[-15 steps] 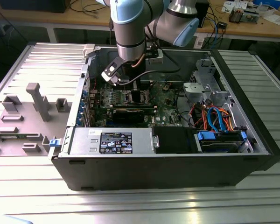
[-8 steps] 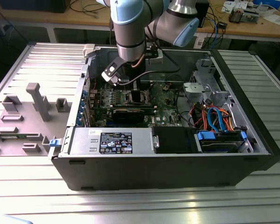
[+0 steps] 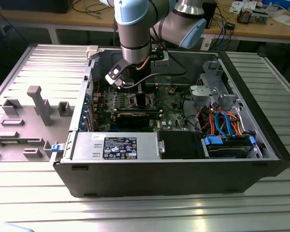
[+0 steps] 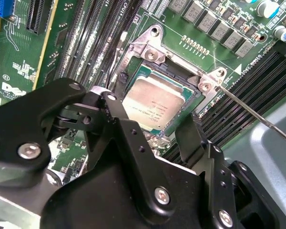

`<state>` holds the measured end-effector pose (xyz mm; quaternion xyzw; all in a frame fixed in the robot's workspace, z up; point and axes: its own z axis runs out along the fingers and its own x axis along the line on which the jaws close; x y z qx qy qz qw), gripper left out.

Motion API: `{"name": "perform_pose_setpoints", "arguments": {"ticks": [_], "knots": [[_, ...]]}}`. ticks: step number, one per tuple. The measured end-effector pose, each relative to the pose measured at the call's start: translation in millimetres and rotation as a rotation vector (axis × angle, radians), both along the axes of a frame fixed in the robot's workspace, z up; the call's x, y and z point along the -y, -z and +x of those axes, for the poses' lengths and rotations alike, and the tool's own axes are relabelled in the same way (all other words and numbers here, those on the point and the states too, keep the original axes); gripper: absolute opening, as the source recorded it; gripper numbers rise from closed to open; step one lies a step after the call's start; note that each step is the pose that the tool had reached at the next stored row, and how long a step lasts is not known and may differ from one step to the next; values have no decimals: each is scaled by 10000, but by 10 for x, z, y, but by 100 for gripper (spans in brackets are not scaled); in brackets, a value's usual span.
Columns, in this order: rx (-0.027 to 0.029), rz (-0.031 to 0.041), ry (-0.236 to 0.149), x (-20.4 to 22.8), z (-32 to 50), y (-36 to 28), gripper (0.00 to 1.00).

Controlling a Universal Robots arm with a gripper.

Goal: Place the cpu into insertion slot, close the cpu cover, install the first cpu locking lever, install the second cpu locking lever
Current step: 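Place the cpu into insertion slot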

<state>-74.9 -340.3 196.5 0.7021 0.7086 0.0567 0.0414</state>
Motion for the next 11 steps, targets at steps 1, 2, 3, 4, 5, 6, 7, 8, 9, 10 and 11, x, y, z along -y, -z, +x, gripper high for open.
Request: {"name": "perform_pose_setpoints", "arguments": {"ticks": [1, 2, 3, 4, 5, 6, 7, 8, 9, 10, 11], "knots": [[-1, 0, 0, 0, 0, 0, 68], [-1, 0, -1, 0, 1, 0, 60], [-1, 0, -1, -1, 2, 0, 60], [0, 0, -3, -2, 2, 0, 60], [-1, -8, -1, -2, 1, -1, 60], [-4, -4, -1, -3, 1, -2, 54], [-3, -3, -1, -3, 1, -1, 54], [-3, -2, -1, -3, 1, -1, 54], [-3, -1, -1, -3, 1, 2, 54], [-2, -2, -2, -3, 1, 4, 54], [5, 8, -2, -5, 2, 9, 54]]}}
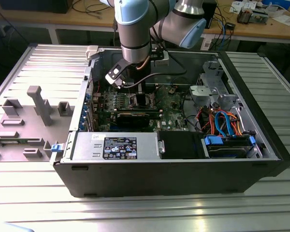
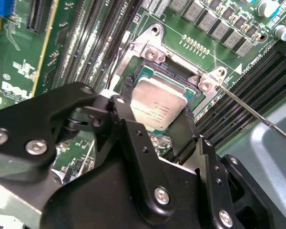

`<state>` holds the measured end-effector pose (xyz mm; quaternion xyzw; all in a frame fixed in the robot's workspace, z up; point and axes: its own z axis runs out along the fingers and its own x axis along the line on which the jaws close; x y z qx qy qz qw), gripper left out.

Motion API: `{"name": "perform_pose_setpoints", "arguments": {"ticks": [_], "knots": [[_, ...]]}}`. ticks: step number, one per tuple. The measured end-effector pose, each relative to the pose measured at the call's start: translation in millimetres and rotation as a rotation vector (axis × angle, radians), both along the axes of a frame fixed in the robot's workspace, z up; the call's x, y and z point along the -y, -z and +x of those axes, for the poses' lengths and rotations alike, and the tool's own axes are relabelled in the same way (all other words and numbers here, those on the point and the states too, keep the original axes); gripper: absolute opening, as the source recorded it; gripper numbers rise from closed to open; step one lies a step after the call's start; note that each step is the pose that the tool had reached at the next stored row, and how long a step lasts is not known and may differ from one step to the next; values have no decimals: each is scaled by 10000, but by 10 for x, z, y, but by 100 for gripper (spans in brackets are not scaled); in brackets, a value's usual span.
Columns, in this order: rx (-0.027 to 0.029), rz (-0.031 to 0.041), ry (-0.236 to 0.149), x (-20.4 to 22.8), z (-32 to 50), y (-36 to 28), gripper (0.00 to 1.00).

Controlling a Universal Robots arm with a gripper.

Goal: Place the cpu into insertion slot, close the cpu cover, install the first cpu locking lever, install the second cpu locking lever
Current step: 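Place the cpu into insertion slot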

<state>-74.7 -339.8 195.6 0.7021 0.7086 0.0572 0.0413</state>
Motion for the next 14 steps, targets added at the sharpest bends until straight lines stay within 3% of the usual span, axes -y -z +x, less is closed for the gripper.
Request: {"name": "perform_pose_setpoints", "arguments": {"ticks": [2, 10, 14], "knots": [[-2, -9, 0, 1, -1, -1, 61], [-2, -9, -1, 2, -32, -2, 61], [-3, -6, 1, 2, -34, -2, 56]]}}
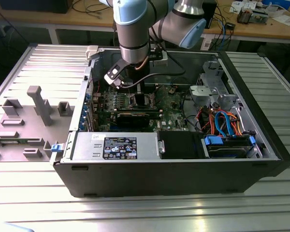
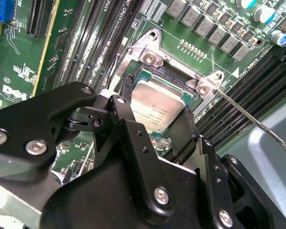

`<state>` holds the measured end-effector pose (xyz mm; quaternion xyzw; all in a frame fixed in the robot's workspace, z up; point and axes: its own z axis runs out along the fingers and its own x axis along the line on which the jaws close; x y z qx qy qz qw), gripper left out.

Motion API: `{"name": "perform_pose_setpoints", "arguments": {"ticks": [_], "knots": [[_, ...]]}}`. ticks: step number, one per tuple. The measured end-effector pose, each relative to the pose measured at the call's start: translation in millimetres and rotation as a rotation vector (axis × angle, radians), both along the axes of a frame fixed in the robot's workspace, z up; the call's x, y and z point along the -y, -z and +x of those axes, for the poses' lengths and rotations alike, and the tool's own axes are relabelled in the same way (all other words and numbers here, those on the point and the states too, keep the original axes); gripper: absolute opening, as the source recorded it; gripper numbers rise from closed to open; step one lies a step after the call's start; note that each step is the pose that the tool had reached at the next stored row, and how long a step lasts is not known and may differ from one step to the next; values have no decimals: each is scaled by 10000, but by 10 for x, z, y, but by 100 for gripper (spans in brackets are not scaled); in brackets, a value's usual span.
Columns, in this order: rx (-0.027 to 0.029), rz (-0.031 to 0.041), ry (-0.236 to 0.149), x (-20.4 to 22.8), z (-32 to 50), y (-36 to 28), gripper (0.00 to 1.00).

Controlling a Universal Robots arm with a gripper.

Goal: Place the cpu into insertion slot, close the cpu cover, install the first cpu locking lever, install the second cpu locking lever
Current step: 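Place the cpu into insertion slot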

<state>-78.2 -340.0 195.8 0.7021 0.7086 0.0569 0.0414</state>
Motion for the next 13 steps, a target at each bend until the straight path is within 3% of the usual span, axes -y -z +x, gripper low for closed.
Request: {"name": "perform_pose_setpoints", "arguments": {"ticks": [7, 8, 13], "knots": [[3, 21, 1, -1, 11, 5, 56], [4, 18, 1, -1, 12, 10, 63], [-4, 11, 1, 0, 12, 3, 63]]}}
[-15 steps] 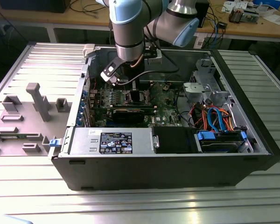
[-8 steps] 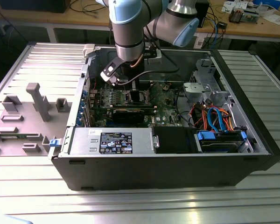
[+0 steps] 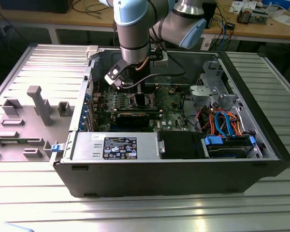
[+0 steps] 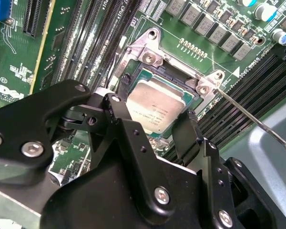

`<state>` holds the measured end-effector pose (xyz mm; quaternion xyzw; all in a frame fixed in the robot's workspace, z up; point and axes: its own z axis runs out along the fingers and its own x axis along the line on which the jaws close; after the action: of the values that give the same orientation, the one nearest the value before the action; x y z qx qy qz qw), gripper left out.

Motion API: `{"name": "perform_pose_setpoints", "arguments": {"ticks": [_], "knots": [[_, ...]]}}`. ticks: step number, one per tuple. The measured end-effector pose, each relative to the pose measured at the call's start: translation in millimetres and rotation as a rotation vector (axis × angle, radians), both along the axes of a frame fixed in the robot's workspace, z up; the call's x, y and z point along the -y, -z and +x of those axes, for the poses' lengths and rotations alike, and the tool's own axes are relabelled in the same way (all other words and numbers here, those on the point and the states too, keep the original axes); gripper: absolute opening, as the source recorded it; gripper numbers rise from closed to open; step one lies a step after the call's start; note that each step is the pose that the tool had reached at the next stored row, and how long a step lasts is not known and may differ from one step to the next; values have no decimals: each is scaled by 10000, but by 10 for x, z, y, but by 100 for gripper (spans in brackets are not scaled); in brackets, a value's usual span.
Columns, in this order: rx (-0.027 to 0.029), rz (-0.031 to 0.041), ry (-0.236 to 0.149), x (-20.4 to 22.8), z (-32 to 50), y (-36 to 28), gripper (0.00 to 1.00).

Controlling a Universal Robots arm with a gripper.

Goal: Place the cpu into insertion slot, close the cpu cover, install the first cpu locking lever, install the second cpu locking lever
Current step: 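Place the cpu into insertion slot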

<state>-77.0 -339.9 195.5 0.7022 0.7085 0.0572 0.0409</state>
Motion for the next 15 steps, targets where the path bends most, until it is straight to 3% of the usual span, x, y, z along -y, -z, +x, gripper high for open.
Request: {"name": "perform_pose_setpoints", "arguments": {"ticks": [6, 11, 12, 15], "knots": [[-30, 1, -1, 0, 12, -22, 63], [-35, 0, -2, -31, 24, -20, 63], [-36, -10, -1, -31, 24, -20, 63], [-35, -139, 2, -31, 26, -20, 63]]}}
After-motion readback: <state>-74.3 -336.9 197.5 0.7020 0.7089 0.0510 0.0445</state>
